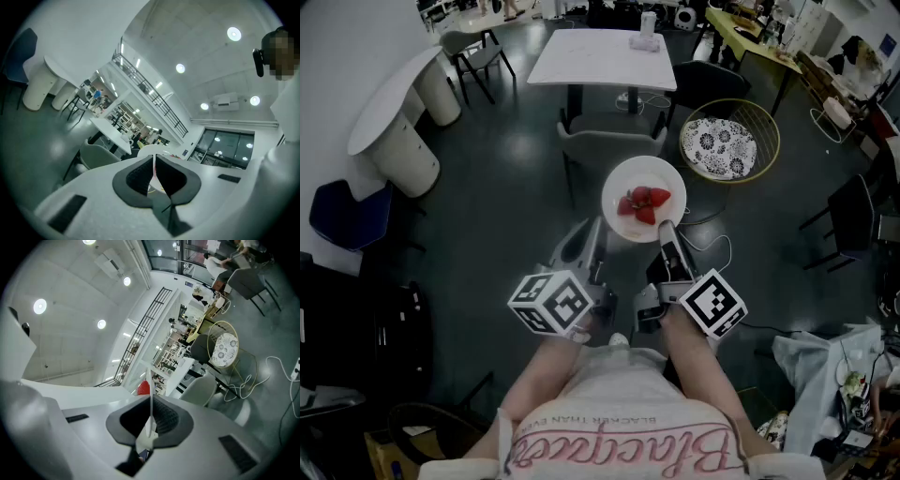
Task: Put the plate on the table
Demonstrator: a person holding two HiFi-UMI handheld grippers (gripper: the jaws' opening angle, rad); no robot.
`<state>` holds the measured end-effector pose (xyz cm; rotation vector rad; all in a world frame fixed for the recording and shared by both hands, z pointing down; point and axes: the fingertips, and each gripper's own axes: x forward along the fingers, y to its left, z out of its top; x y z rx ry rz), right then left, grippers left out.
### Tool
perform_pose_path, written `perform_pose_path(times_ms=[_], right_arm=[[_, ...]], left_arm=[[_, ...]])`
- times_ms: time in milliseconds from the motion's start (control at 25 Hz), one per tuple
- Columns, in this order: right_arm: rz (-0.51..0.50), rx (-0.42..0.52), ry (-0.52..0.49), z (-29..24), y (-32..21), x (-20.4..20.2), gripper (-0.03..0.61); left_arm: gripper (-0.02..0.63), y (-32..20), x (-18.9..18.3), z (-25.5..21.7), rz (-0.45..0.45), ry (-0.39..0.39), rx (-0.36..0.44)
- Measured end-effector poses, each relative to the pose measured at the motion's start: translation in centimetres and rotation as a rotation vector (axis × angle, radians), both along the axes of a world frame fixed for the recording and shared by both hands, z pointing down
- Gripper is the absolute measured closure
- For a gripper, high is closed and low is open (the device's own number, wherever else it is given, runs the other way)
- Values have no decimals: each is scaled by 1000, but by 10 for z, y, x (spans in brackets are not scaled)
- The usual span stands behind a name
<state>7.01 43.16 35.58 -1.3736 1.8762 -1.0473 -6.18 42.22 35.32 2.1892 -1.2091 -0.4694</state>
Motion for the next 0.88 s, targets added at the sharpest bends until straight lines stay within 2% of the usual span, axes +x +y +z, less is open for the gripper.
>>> perform_pose_path(times_ms=[120, 160, 280, 360, 440, 880], right_arm=[[-16, 2, 38, 0, -5, 9, 571], [-23, 3, 57, 0, -7, 12, 571], [-50, 11, 129, 1, -8, 14, 571], [-70, 23, 148, 1, -10, 13, 571], [-88, 33, 148, 0, -14, 12, 571], [-83, 52, 162, 0, -48, 16, 571]], left_arm=[[595, -5, 11, -3, -11, -42, 22], [595, -5, 16, -4, -16, -85, 42], [597, -3, 28, -9, -32, -283, 124], [597, -2, 34, -10, -39, -373, 156], [598, -4, 35, -10, -43, -390, 162], [598, -39, 26, -5, -65, -355, 138]])
